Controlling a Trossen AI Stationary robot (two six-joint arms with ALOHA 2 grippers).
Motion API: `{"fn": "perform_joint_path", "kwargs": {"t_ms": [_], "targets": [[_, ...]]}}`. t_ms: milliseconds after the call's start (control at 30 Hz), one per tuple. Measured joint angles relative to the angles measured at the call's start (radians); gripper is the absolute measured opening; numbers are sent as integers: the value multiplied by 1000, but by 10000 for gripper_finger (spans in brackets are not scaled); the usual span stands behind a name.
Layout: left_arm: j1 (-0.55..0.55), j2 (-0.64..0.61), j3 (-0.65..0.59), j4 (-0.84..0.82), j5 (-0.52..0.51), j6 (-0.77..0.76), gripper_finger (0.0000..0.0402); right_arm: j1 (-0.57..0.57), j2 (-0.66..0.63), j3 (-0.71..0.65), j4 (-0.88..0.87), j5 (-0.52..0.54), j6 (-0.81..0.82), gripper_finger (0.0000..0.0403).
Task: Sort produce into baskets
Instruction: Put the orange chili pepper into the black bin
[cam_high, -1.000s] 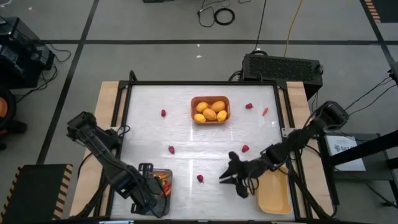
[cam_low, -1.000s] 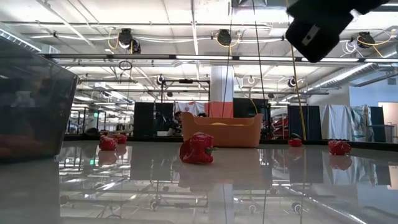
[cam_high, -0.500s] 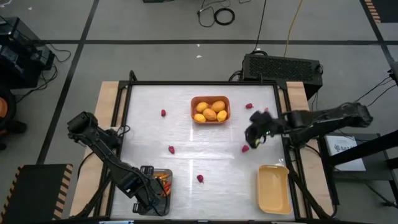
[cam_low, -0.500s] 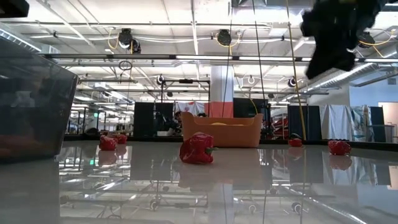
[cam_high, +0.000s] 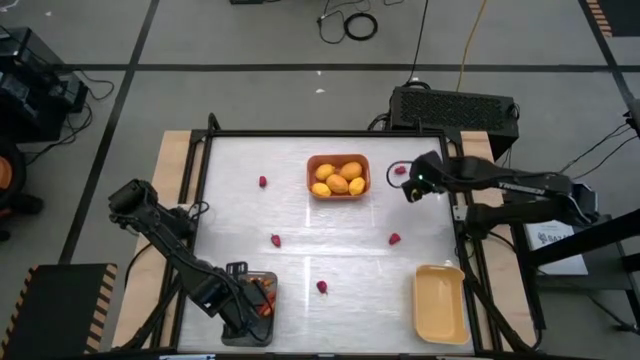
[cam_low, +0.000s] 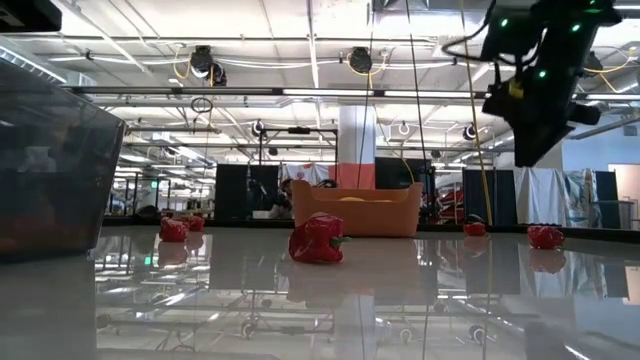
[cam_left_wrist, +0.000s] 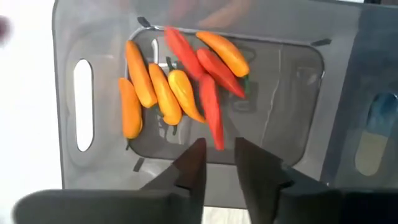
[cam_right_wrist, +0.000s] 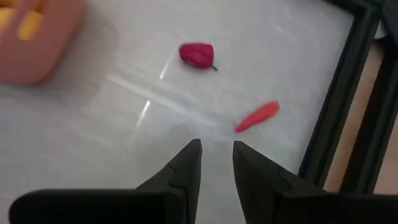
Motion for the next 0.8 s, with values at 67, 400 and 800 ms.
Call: {"fn": "perform_joint_path", "kwargs": {"t_ms": [67, 400, 800], "targets": [[0, 0, 0, -1, 1, 0, 116, -44, 17, 0, 0, -37, -31, 91], [-19, -144, 7, -30, -263, 149, 159, -243, 95, 0, -32, -163, -97, 141], [-17, -667, -453, 464, -697, 313, 127, -391, 220, 0, 49, -172, -82, 164]]}}
